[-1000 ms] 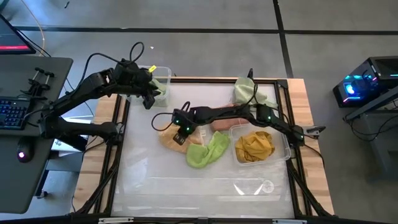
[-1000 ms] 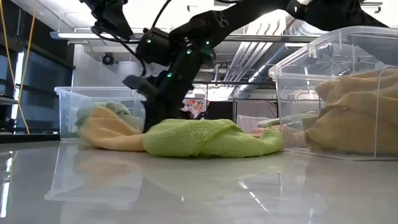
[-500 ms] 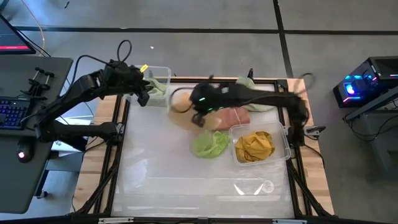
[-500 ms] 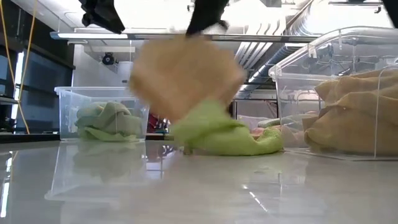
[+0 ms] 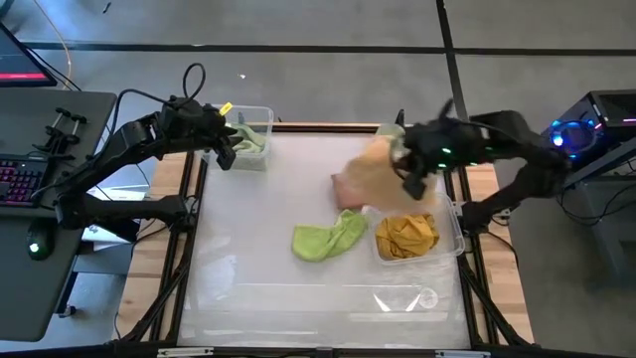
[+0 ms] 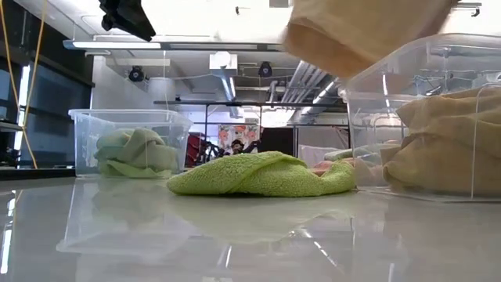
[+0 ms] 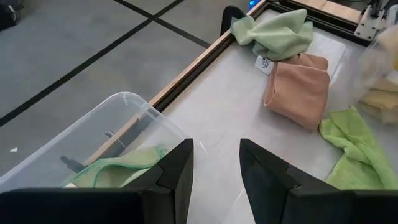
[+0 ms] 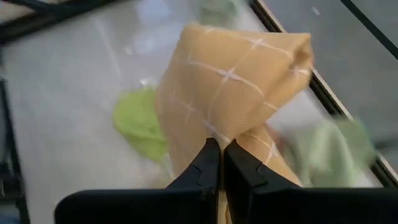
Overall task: Sort towels by color in basket
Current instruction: Put the yellow patterned towel into the right transparent bin
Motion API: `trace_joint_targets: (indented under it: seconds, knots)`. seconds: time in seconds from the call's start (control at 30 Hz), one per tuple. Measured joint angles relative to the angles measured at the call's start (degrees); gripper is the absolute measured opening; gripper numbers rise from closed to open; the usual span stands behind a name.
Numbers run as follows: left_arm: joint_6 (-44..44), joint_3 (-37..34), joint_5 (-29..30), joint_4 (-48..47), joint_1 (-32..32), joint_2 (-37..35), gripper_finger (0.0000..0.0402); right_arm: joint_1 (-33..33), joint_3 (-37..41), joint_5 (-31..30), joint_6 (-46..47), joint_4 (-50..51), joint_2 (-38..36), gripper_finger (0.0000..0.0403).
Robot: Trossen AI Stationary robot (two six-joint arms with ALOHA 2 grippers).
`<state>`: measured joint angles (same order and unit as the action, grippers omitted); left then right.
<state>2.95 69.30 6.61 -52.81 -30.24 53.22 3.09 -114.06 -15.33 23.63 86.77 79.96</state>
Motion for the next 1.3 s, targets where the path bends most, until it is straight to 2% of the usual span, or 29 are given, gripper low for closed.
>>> trace_joint_targets:
  seconds: [0.07,0.23,0.3,0.47,0.63,0.9,1.13,1.3]
  knots:
    - [-0.62,0.00,0.00,0.09,0.00,0.01,0.0115,2.15,0.24,-4.06,4.10,4.22,-1.66,0.0003]
    - [-0.67,0.00,0.06,0.47,0.02,0.01,0.0115,5.34,2.86,-10.43,5.34,3.28,-6.02,0.0003]
    - [-0.66,0.00,0.06,0.49,0.04,0.01,0.0115,5.38,3.94,-8.19,2.87,3.16,-7.61,0.0002]
    - [-0.03,0.00,0.07,0.81,0.02,0.01,0.0115,5.55,6.90,5.00,-6.62,3.44,-8.72,0.0002]
    - [0.40,0.00,0.07,2.56,0.02,0.01,0.0115,5.69,15.00,6.71,-7.05,3.51,-11.08,0.0002]
    - [0.45,0.02,0.07,5.85,0.02,0.01,0.0115,5.68,32.09,12.55,-10.08,1.78,-11.73,0.0002]
    - [0.45,0.02,0.07,8.03,0.00,0.08,0.0115,5.70,44.14,20.35,-14.57,-13.14,-11.69,0.0004]
    - [0.43,0.02,0.07,8.14,0.00,0.25,0.0115,5.63,51.92,22.49,-13.44,-19.22,-11.69,0.0017]
